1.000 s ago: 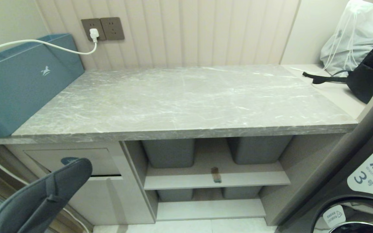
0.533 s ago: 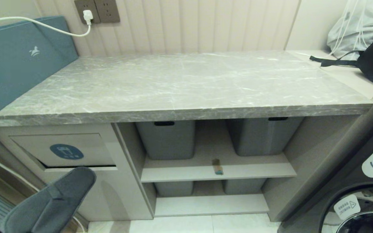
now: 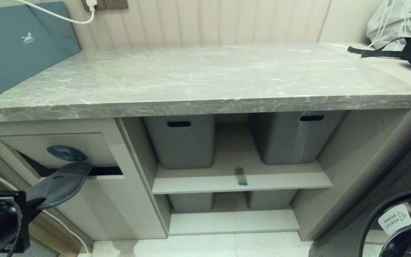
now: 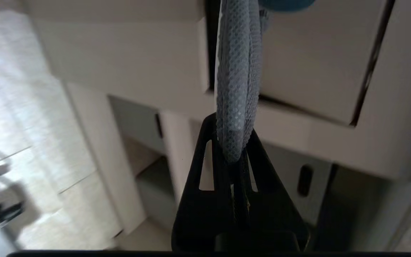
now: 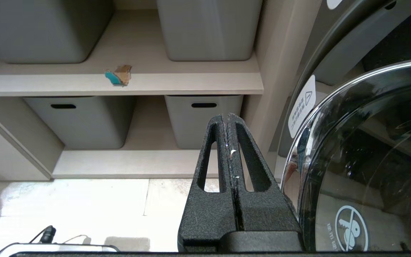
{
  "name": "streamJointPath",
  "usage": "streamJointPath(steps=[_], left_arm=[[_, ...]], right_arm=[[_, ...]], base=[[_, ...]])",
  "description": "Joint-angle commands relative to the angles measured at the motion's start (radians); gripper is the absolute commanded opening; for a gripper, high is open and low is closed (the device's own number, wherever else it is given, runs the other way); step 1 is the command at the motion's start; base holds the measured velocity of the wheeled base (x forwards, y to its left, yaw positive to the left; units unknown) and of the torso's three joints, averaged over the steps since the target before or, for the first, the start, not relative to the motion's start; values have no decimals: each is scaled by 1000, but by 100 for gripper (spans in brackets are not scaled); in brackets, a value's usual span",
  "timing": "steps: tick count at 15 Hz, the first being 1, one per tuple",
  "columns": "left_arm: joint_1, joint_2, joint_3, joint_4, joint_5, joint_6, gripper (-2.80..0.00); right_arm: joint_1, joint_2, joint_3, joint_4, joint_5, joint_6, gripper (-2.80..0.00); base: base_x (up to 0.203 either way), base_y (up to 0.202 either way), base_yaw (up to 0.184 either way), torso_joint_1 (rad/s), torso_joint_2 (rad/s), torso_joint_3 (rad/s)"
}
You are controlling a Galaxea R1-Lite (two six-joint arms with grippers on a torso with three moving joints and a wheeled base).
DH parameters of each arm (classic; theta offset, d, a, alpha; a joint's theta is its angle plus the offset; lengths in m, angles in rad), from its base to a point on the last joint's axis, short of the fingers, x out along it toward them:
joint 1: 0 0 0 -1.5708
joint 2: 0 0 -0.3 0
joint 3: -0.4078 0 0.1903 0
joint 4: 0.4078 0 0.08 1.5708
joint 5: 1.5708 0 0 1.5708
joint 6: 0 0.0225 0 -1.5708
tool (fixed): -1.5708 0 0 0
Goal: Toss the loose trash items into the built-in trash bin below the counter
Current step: Put the garbage in the trash can
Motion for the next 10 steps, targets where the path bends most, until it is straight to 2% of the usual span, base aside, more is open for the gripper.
streamJointPath(steps=[1, 4, 7, 10], left_arm=[[18, 123, -6, -62, 1, -14, -280], [56, 243, -19, -193, -2, -43, -280], [60, 357, -23, -323, -8, -49, -280], [60, 483, -20, -500, -64, -48, -280]], right_arm=[[0, 0, 0, 0, 0, -1, -280], [0, 0, 0, 0, 0, -1, -280], [0, 0, 0, 0, 0, -1, -280], [0, 0, 0, 0, 0, -1, -280]], base=[[0, 0, 0, -7, 41, 22], [0, 0, 0, 0, 0, 0], [0, 0, 0, 0, 0, 0], [0, 0, 0, 0, 0, 0]])
